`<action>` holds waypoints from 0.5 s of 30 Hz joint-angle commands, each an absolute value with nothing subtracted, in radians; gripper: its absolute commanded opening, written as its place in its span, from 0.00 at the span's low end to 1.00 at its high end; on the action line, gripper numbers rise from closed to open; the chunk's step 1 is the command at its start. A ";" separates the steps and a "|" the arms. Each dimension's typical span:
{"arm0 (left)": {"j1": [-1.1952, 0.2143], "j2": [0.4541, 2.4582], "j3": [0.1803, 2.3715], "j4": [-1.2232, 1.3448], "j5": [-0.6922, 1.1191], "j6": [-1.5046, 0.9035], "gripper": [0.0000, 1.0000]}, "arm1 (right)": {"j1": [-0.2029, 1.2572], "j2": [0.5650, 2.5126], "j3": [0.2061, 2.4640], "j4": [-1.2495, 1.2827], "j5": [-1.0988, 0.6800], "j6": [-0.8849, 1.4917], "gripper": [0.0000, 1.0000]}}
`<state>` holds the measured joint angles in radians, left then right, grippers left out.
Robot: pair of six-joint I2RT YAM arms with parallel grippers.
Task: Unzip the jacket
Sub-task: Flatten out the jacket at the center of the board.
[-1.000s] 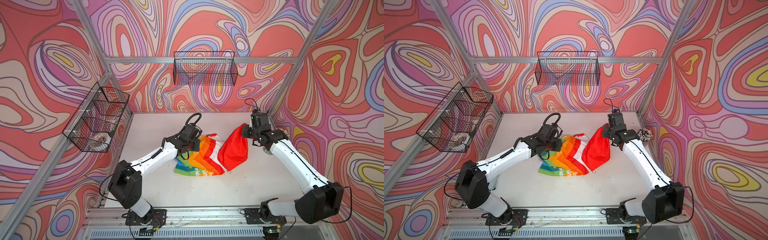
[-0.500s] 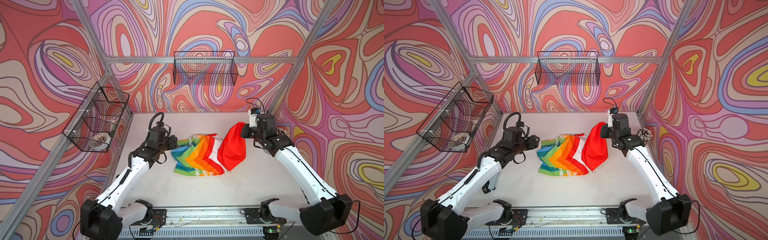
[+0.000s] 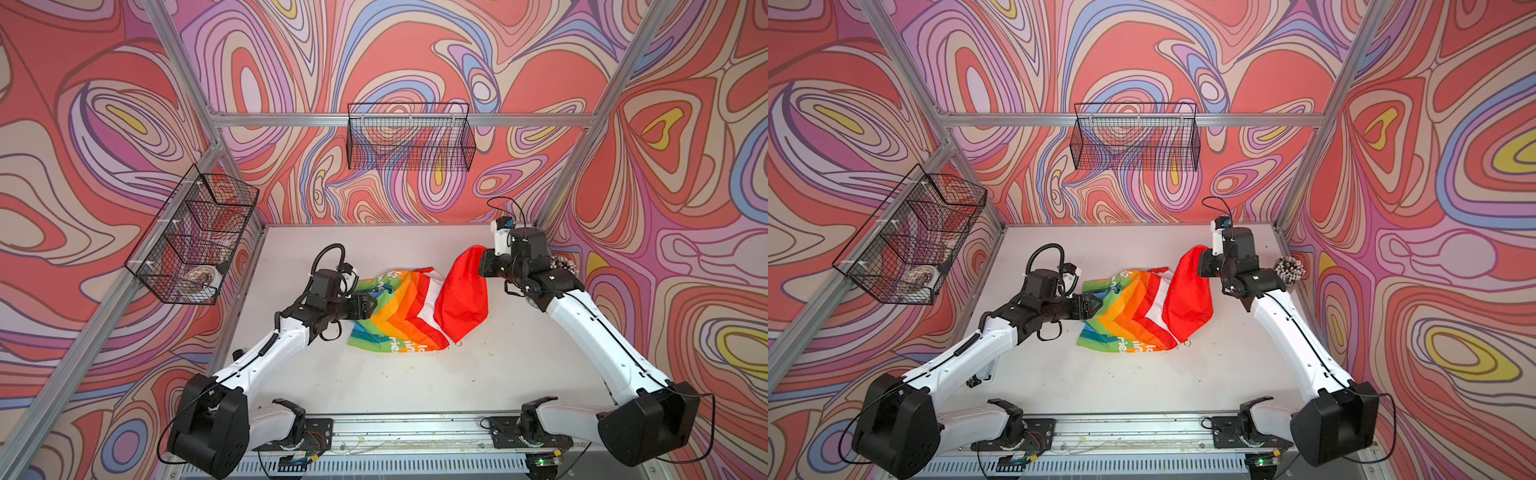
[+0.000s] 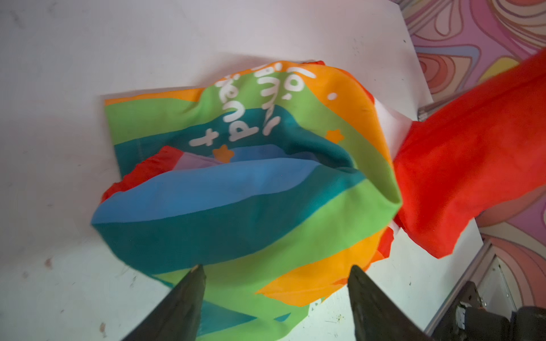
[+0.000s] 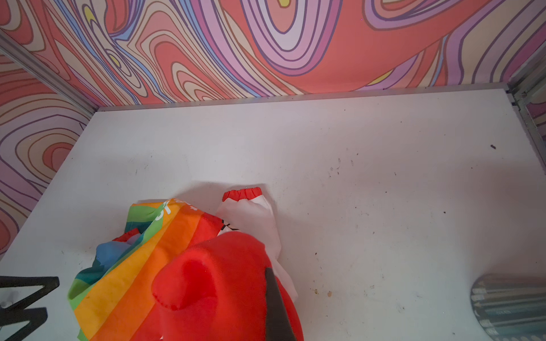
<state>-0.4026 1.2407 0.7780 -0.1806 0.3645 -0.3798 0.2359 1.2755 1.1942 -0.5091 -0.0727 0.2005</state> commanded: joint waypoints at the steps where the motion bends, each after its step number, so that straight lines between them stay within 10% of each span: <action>1: -0.428 1.271 0.809 -0.125 0.357 -0.286 0.78 | 0.233 1.293 1.187 -0.502 -0.094 0.204 0.00; 9: -0.430 1.422 0.898 -0.120 0.379 -0.192 0.76 | 0.233 1.310 1.205 -0.520 -0.115 0.204 0.00; 15: -0.431 1.521 0.933 -0.091 0.496 -0.204 0.46 | 0.233 1.305 1.214 -0.522 -0.115 0.208 0.00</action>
